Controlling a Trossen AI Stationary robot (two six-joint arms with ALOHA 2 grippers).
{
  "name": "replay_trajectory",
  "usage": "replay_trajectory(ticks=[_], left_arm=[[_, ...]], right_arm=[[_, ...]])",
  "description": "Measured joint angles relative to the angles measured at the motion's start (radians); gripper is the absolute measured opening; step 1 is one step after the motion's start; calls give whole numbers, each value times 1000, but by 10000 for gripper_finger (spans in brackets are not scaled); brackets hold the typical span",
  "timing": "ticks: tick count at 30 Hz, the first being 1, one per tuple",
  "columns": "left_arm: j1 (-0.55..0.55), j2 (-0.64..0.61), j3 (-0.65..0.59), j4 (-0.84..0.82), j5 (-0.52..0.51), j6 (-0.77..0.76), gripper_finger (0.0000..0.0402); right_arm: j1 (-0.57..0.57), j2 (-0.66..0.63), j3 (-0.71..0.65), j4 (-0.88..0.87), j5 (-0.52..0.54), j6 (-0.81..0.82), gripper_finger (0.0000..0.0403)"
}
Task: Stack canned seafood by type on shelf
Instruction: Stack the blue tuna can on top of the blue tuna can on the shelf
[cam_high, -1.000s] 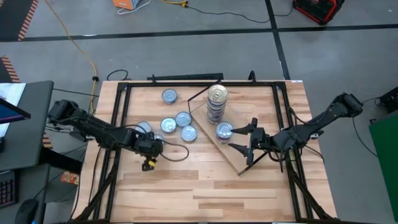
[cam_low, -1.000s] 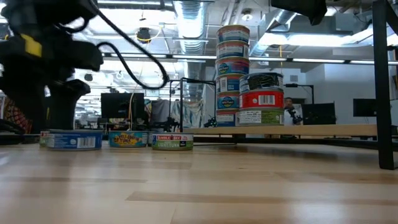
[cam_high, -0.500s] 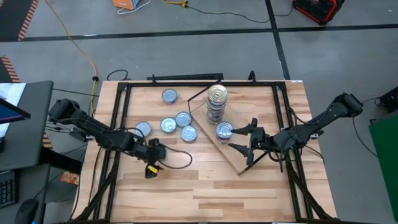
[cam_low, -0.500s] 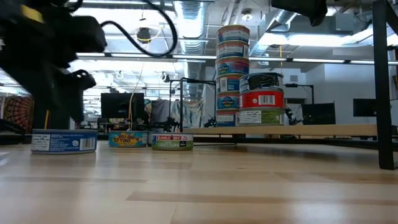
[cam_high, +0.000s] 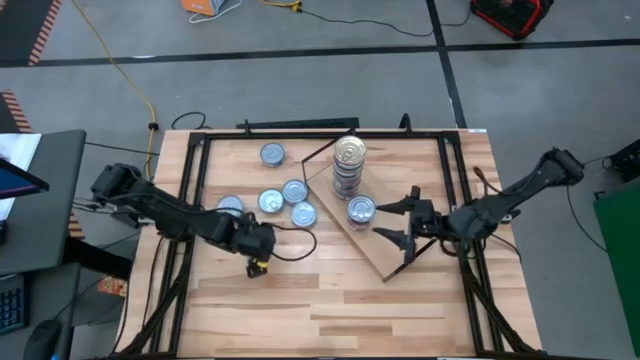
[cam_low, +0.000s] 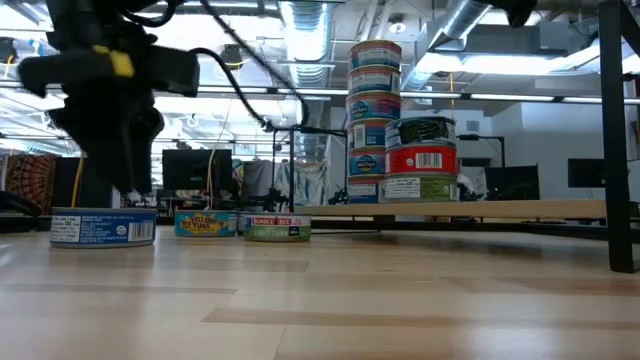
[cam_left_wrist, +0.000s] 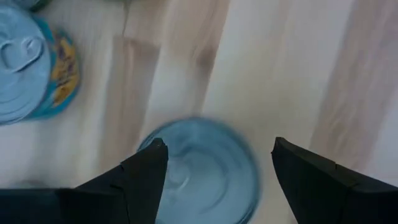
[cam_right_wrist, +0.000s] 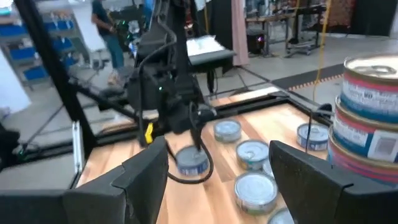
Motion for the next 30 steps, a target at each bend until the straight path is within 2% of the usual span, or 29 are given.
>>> replay_trajectory(ticks=[4,10,14,17,21,28,30], left_arm=[[-3,56,62,-155,-2,65,277],[3,54,34,-162,58,79,277],[1,50,-12,-123,83,18,277],[-38,37,-22,-120,48,-9,277],[-95,14,-24,-113,-16,-13,277],[-154,16,-26,-116,-29,14,277],[-174,11,-26,-119,-54,15,277]], right_arm=[[29,-8,-2,-58,1,8,301],[33,36,-4,-73,1,38,301],[8,162,-8,-27,-5,98,301],[16,275,4,46,-32,113,301],[40,400,93,34,-51,115,301],[33,598,289,-68,-57,80,301],[26,652,339,-90,-105,77,301]])
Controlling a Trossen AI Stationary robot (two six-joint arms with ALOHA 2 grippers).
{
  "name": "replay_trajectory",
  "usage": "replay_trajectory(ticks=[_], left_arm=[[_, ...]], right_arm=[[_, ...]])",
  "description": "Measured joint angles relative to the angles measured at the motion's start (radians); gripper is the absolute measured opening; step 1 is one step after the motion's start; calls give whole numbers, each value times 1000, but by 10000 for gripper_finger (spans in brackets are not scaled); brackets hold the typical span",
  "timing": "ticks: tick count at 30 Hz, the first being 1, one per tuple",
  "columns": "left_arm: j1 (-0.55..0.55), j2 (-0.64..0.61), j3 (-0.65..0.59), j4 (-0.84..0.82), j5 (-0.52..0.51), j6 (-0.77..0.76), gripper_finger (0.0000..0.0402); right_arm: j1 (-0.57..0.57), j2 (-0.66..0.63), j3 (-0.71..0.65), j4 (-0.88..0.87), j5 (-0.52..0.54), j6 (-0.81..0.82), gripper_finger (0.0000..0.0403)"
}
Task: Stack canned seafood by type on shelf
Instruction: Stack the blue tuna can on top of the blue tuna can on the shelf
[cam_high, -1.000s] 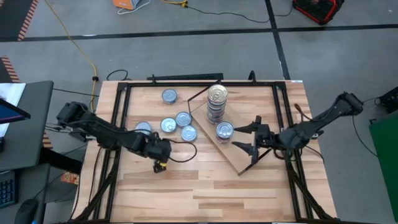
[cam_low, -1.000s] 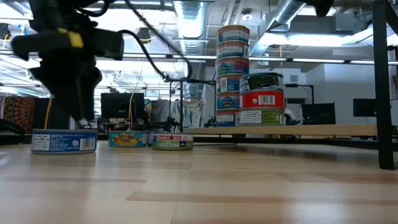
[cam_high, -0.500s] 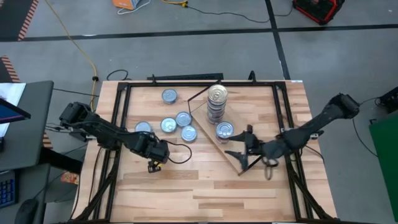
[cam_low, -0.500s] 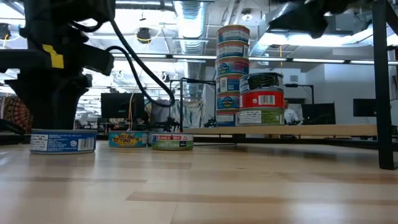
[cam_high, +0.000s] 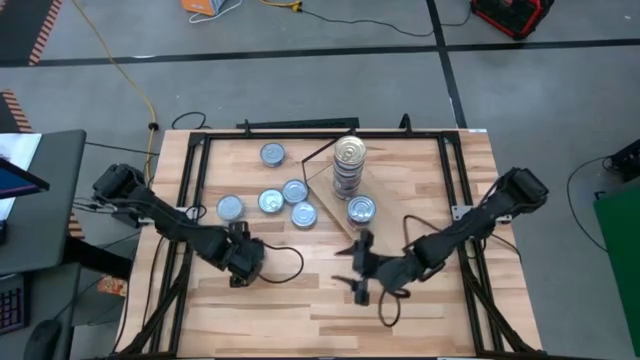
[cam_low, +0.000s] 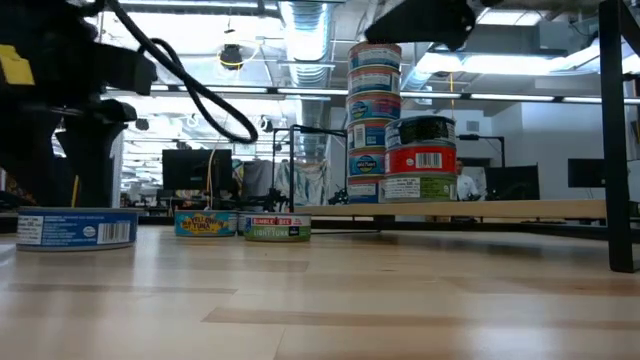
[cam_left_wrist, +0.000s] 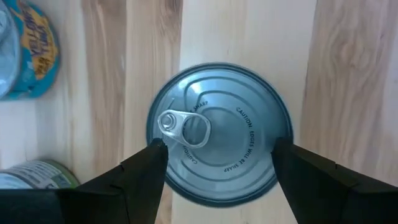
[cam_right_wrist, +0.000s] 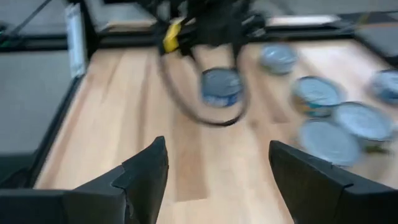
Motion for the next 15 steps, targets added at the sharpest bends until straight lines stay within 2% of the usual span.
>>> replay_trajectory(ticks=[2,15], left_arm=[[-14,-2,0,-1,-19,8,277],[-71,-2,0,-69,-28,41,277]], right_arm=[[-5,40,33,-13,-44,-6,301],[-14,217,61,110,-88,-24,301]])
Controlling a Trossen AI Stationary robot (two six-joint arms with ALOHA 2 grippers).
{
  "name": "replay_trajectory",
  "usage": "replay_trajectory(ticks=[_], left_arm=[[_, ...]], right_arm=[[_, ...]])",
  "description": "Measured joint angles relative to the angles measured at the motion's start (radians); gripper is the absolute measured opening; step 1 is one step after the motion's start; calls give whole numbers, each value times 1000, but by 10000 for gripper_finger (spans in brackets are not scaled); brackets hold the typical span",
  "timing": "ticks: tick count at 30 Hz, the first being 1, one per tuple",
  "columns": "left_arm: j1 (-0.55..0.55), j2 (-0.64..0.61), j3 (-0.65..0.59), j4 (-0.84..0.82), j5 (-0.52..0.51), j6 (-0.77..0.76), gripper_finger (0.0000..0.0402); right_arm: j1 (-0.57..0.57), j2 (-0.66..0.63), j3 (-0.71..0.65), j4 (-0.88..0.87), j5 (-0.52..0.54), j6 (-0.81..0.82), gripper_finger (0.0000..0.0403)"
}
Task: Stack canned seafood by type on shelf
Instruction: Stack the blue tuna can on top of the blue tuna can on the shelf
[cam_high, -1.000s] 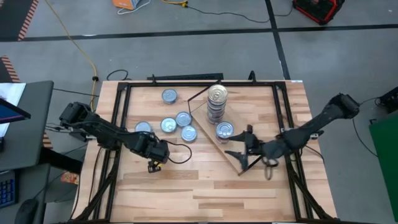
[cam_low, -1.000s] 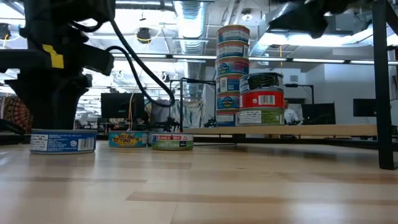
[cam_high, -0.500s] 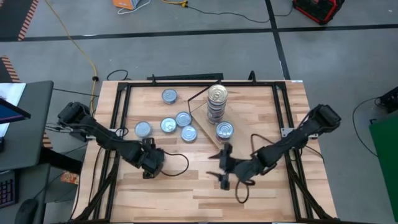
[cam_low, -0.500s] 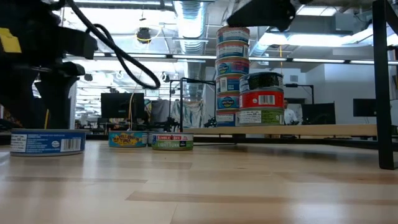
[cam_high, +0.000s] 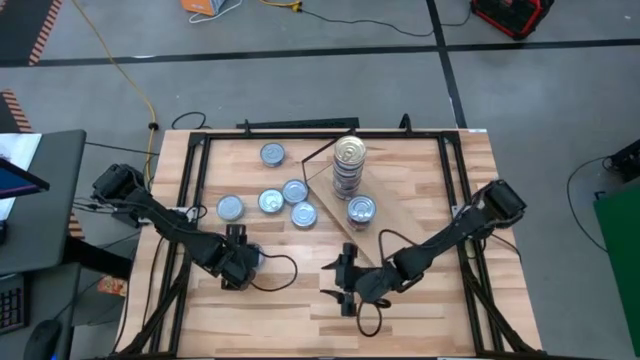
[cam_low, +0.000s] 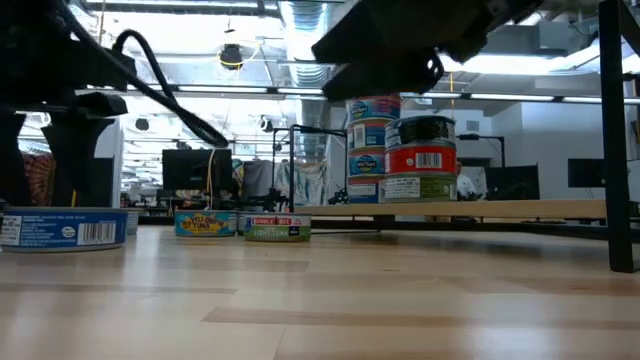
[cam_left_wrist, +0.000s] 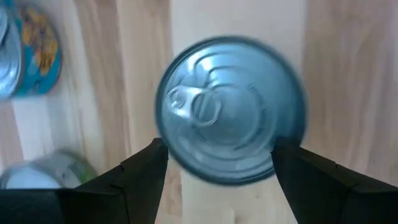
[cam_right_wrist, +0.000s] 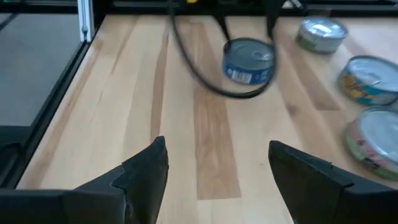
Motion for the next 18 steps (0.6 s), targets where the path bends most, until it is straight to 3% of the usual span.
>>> replay_trajectory(ticks=[9,18], left_arm=[[93,-56,-7,-18,91,-45,275],[218,-285,-218,162,192,-47,212]], right_arm=[[-37,16,24,25,-67,-12,301],[-27,16,25,-26,-68,-43,301]])
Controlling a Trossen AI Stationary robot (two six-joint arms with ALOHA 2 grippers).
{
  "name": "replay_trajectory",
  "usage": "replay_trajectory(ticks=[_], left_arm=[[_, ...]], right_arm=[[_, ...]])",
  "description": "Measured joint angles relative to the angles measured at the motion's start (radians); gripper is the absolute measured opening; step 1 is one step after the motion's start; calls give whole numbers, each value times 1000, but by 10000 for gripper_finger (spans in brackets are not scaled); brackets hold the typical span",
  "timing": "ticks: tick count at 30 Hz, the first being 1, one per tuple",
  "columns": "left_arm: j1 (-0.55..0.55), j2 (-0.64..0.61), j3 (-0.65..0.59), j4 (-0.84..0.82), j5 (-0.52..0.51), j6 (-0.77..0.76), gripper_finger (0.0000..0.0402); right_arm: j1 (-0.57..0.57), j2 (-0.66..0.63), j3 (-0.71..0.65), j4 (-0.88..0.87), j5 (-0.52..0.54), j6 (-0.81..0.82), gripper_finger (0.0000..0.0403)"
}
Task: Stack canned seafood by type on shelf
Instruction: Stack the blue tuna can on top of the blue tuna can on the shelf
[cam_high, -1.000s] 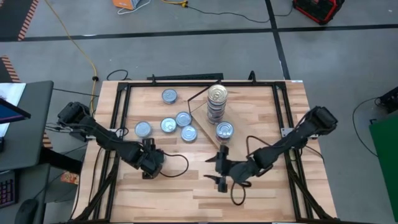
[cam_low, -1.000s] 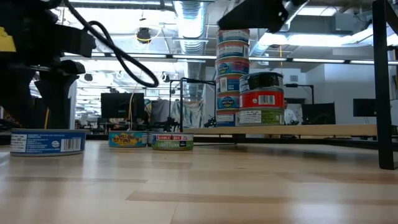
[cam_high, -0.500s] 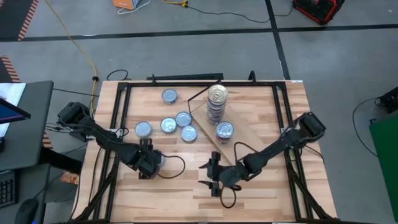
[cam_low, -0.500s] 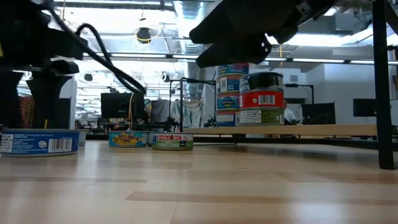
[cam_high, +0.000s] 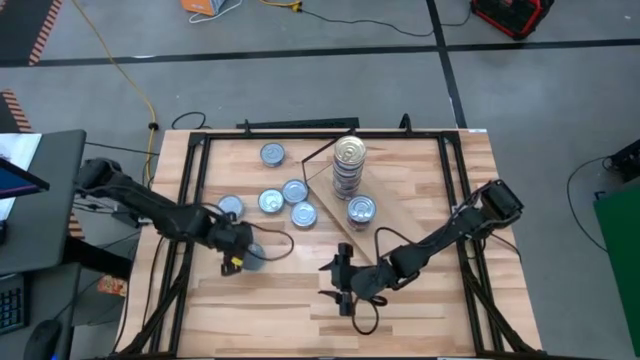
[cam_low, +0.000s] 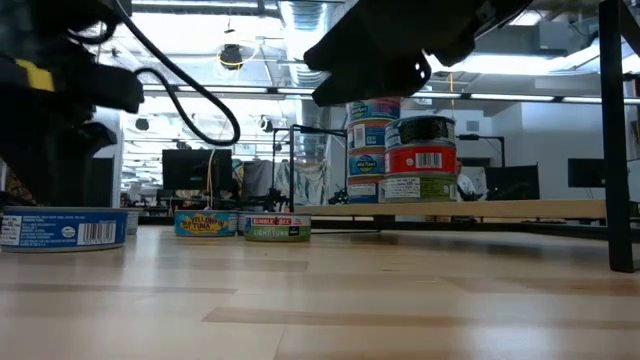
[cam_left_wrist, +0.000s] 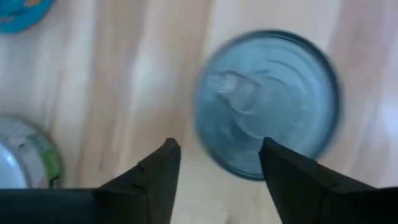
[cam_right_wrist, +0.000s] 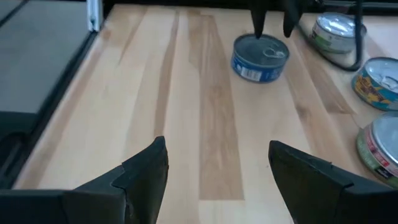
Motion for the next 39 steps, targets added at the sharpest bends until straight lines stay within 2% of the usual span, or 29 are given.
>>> replay_trajectory(ticks=[4,7,10,17,27,32,35,39], left_arm=[[71,-52,-61,40,11,-65,183],[112,-56,-84,69,70,-98,162],[127,-57,-98,98,108,-103,139],[127,-57,-101,109,111,-102,86],[127,-56,-102,113,111,-115,60],[128,-56,-103,134,49,-108,7],[143,-55,-104,143,-33,-100,3],[183,-55,-105,150,-27,-91,1]], right_arm=[[-12,0,0,0,0,0,301],[-12,0,0,0,1,0,301],[-11,0,0,3,0,0,301],[-7,0,0,3,1,0,301],[-7,0,0,4,1,-1,301],[-7,3,-1,9,3,2,301],[-12,43,25,0,16,-27,301],[-24,113,93,-34,17,-108,301]])
